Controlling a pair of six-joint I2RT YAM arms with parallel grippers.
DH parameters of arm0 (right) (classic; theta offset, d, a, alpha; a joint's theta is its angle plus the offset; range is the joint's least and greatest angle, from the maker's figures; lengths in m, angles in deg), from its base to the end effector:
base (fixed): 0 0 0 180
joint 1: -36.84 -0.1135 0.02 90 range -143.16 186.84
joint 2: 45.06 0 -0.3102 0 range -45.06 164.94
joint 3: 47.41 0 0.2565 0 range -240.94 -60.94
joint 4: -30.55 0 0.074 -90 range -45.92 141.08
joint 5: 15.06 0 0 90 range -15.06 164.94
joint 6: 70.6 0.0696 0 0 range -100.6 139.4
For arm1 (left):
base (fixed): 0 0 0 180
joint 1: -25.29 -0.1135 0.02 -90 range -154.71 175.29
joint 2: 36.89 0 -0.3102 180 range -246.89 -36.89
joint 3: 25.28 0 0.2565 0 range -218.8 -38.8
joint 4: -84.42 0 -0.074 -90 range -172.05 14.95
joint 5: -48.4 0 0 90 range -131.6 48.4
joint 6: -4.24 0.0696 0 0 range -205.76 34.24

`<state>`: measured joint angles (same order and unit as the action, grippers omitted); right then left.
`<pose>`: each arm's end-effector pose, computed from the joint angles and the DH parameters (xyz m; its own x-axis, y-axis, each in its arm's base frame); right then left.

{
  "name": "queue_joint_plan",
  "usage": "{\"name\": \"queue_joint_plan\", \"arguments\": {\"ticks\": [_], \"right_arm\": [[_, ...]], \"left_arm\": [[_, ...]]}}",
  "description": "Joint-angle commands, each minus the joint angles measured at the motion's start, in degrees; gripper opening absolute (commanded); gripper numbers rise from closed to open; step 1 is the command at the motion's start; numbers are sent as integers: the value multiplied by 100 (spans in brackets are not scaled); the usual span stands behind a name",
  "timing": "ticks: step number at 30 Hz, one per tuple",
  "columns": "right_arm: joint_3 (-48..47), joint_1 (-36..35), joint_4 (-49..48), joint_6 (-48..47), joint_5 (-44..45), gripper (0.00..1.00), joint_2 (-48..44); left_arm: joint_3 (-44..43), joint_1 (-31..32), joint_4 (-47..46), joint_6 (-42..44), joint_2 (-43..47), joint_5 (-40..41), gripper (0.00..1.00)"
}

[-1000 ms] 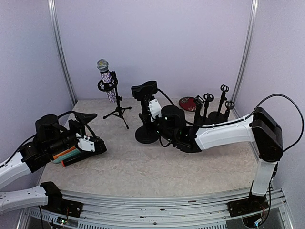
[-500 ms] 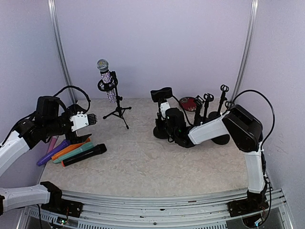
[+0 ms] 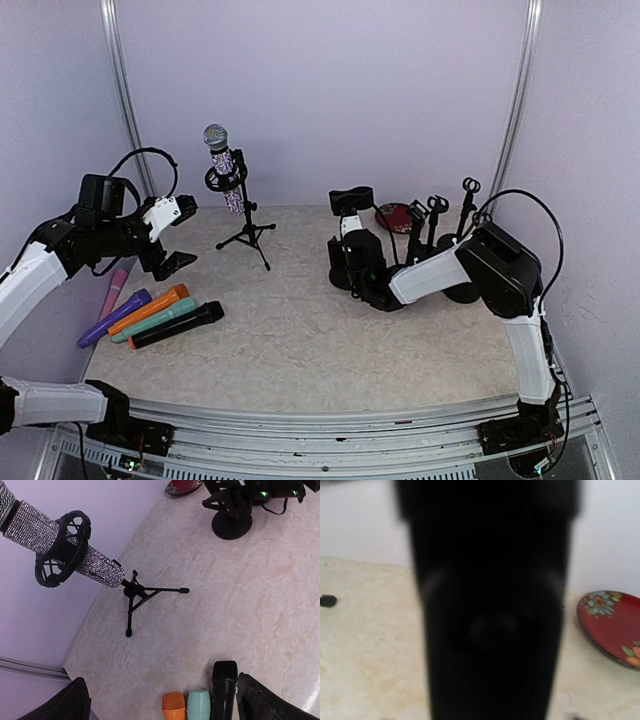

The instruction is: Remove the microphone from the stand

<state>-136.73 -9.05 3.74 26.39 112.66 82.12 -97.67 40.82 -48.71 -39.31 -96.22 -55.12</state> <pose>0.4041 0.3557 0.1785 -0.1507 -0.0171 -0.9884 -0.1327 0.9912 0.0030 0.2166 -0.0771 0.3594 -0.0451 0.7439 -0.6668 0.6969 0.5016 0.5126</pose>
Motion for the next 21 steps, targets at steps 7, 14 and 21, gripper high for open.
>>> {"name": "queue_joint_plan", "arguments": {"ticks": [7,14,21], "right_arm": [[1076,-78,268,601,15,100,-1321],[2038,-675,894,1287,7,100,-2440],[2378,-1461,1618,2132,-20,94,-3278]], "left_arm": [[-1231,-329,-701,-2157,-1104,-699,99],[-2159,-1095,-1169,-3745,-2130,-2111,83],[-2663,-1498,-1786,-5365,-2932,-2898,66]]}}
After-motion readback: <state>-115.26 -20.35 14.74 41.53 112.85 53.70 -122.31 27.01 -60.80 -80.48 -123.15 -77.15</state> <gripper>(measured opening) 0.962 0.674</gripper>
